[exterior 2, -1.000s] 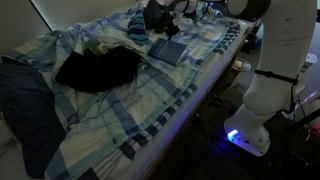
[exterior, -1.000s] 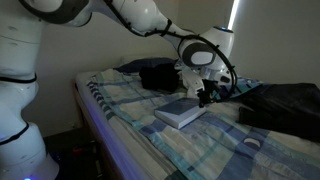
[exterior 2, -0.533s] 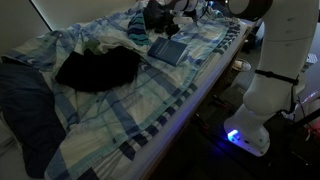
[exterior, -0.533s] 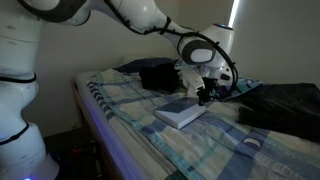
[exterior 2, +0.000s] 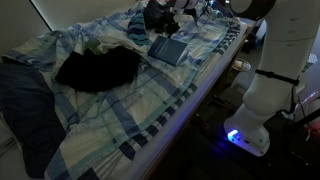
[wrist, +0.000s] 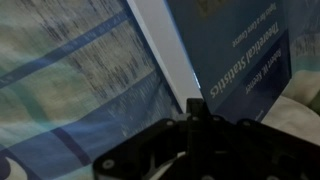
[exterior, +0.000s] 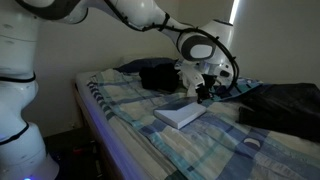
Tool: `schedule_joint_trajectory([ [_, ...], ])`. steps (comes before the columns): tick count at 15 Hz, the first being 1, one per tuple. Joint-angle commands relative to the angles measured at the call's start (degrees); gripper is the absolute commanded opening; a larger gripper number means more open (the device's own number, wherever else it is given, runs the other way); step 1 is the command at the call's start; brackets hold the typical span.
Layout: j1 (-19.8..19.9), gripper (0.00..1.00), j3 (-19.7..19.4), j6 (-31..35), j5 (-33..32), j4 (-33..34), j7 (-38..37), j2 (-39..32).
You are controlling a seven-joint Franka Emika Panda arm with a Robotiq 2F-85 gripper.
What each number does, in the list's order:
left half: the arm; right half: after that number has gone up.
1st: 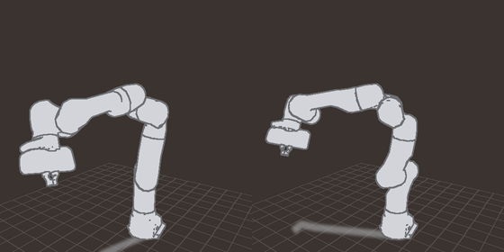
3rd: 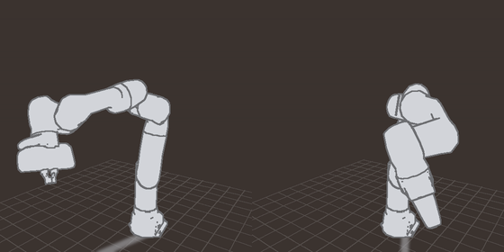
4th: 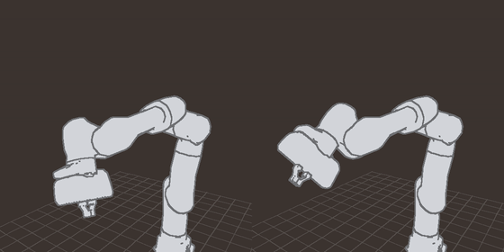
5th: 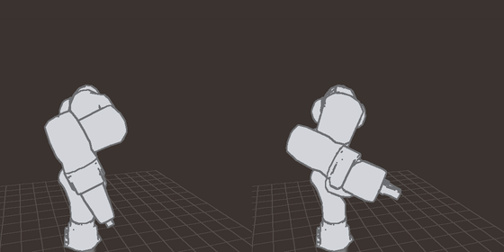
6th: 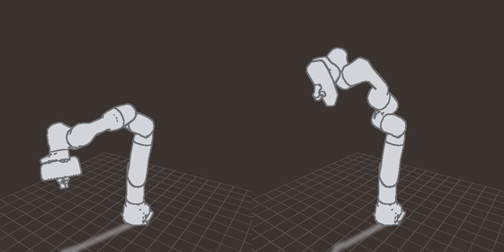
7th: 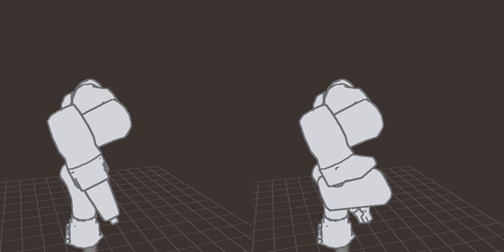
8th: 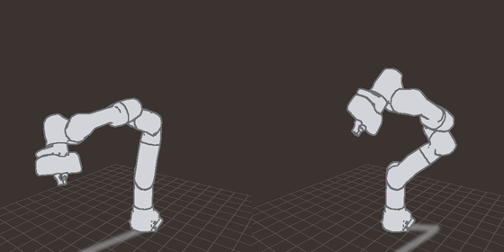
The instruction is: Open the book on the bed
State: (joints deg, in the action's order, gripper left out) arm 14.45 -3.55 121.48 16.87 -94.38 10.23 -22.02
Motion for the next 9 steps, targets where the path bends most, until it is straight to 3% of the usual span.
schedule_joint_trajectory([
  [1,-0.2,0.00,0.4,-2.0,1.0,-2.4,1.8,2.9],
  [6,-0.9,0.00,0.6,-1.3,0.8,-3.5,3.4,4.3],
  [7,-0.8,0.01,-0.2,-0.6,0.1,-0.4,2.0,1.5],
  [9,-1.0,0.01,-0.2,-0.6,0.1,-0.7,2.0,2.0],
])
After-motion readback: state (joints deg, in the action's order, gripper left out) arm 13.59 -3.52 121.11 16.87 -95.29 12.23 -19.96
